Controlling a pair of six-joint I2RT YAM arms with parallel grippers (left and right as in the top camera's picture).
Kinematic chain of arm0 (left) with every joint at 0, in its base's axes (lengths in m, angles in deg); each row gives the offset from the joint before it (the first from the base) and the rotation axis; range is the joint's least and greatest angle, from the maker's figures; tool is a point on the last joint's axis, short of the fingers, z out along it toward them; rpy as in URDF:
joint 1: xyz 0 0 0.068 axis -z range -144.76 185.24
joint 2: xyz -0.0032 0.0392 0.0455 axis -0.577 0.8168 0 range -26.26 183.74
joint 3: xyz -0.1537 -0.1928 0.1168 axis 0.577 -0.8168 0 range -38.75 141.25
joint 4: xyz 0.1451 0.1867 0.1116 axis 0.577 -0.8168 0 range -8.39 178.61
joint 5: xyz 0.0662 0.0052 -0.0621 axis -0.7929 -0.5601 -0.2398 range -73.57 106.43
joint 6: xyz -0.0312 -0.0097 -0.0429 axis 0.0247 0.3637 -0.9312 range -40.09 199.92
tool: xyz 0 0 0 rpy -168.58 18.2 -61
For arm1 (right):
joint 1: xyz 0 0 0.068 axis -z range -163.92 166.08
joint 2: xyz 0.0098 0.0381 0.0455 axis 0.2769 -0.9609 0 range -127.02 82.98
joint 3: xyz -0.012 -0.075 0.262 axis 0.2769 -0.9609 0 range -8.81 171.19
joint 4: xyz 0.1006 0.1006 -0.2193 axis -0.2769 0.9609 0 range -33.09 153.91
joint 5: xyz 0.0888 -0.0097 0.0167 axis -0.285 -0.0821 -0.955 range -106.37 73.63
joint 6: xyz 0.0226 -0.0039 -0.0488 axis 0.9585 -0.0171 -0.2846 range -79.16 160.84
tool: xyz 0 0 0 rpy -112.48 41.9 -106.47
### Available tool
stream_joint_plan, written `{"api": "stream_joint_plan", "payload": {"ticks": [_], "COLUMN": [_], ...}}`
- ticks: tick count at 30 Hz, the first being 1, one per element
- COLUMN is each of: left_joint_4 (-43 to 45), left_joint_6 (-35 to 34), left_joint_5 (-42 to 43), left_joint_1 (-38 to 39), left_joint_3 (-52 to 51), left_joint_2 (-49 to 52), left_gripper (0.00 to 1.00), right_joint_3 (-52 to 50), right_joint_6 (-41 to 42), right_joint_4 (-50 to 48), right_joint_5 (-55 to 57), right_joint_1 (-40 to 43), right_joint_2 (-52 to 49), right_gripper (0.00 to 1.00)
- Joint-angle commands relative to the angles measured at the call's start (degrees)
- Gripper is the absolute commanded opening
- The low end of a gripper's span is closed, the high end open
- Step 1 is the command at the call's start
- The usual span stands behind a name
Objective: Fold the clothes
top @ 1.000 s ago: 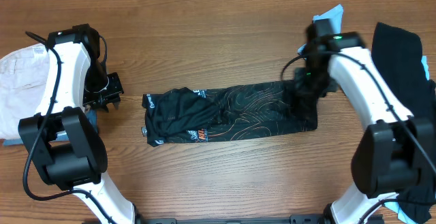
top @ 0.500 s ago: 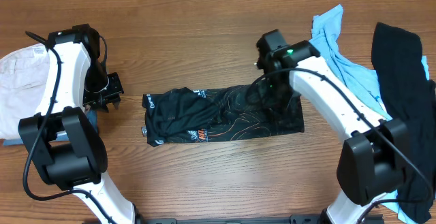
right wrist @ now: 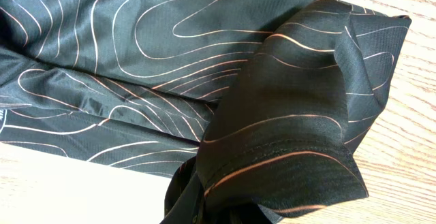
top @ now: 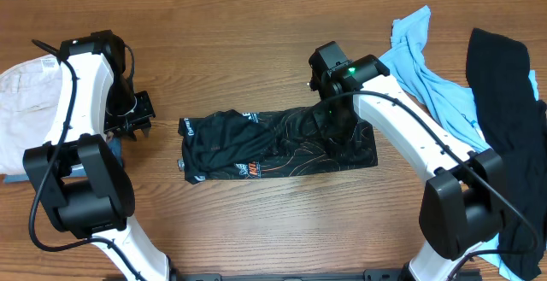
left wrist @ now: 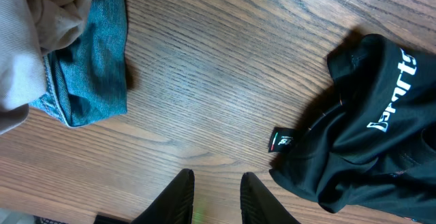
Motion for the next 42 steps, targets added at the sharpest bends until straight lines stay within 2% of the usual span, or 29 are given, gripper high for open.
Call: {"api": "stream_joint_plan", "payload": {"ticks": [1, 15, 16, 18, 24, 29, 42], "left_joint_4": [-0.02, 0.0, 0.02, 0.04, 0.0, 0.02, 0.24], "left_joint_6": [0.37, 0.39, 0.39, 0.37, 0.39, 0.39, 0.39], "left_joint_5": [0.87, 0.85, 0.85, 0.87, 0.87, 0.85, 0.92], "left_joint_1": [0.39, 0.39, 0.39, 0.39, 0.39, 0.39, 0.39], "left_joint_3": [-0.07, -0.07, -0.07, -0.07, -0.07, -0.07, -0.07], "left_joint_2": [-1.03, -1.03, -1.03, -1.03, -1.03, -1.03, -1.03], "left_gripper": [0.26, 0.27, 0.27, 0.27, 0.27, 0.27, 0.33], "right_joint_3": [-0.26, -0.26, -0.26, -0.26, -0.26, -0.24, -0.31], "right_joint_6": [-1.46, -4.79, -5.62, -5.75, -6.29, -0.39, -0.68], "right_joint_4": [-0.11, 0.81, 0.76, 0.39, -1.51, -2.12, -1.31], "right_joint_5": [-1.64, -6.73, -7.28, -7.63, -5.33, 4.52, -2.23], "right_joint_1": [-0.37, -1.14, -1.51, -2.36, -3.54, -1.86, -0.37], "right_joint_2": [-0.39, -0.39, -0.39, -0.39, -0.39, -0.39, -0.85], "right_gripper": [0.08, 0.08, 0.1, 0.22, 0.33, 0.34, 0.34]}}
